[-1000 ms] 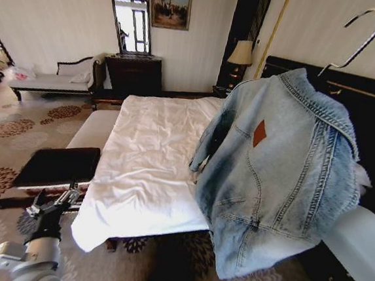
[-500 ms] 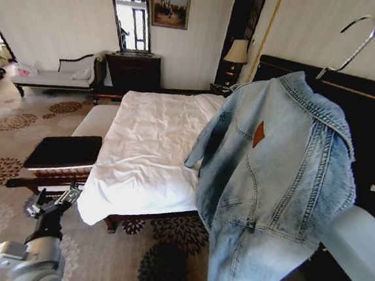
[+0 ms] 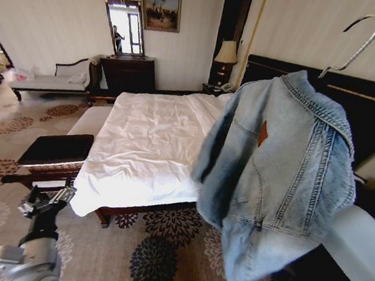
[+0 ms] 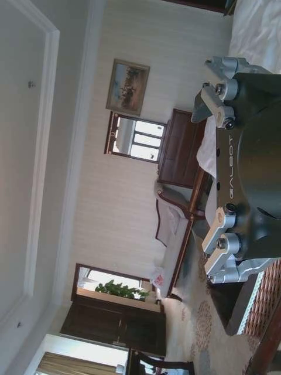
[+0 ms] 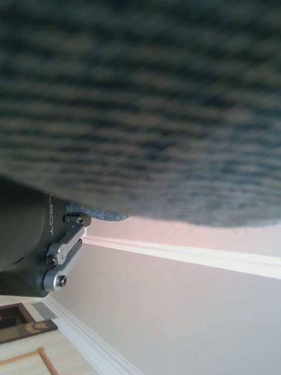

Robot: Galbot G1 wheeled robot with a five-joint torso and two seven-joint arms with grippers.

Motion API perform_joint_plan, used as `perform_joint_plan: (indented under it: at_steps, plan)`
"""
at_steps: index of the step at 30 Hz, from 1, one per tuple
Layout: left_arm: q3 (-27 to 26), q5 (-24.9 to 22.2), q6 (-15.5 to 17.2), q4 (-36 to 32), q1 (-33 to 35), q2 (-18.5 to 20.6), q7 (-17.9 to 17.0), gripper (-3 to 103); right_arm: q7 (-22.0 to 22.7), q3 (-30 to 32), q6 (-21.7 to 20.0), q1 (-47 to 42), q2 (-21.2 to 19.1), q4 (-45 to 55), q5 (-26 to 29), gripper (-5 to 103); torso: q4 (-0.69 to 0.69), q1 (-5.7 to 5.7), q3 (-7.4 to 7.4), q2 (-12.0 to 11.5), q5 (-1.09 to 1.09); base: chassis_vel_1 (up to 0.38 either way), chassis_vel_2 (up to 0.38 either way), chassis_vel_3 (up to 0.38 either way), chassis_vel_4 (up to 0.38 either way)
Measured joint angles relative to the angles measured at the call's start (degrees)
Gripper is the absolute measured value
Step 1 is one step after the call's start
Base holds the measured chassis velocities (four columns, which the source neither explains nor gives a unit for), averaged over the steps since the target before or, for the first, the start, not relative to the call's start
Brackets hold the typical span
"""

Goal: Pick up the clothes from the bed and hang them on the clothes hanger.

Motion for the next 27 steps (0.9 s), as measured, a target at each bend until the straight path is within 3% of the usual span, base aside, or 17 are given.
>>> perform_joint_plan:
  at_steps: [15, 27]
  plan:
    - [0.12, -1.28, -0.65, 0.0, 0.18, 0.13, 1.0, 100, -0.01, 8.63, -0.06, -9.43, 1.26, 4.75, -0.67, 21, -0.04, -0.09, -0.03, 0.02, 0.03, 0.005, 0.022, 0.006, -0.019]
    - [0.61, -1.3, -1.3, 0.0, 0.2, 0.94, 2.37, 100, -1.29, 17.58, 0.03, -21.12, 4.94, 7.79, -2.31, 21, -0.02, -0.03, -0.02, 0.01, 0.01, 0.0, 0.0, 0.0, 0.0]
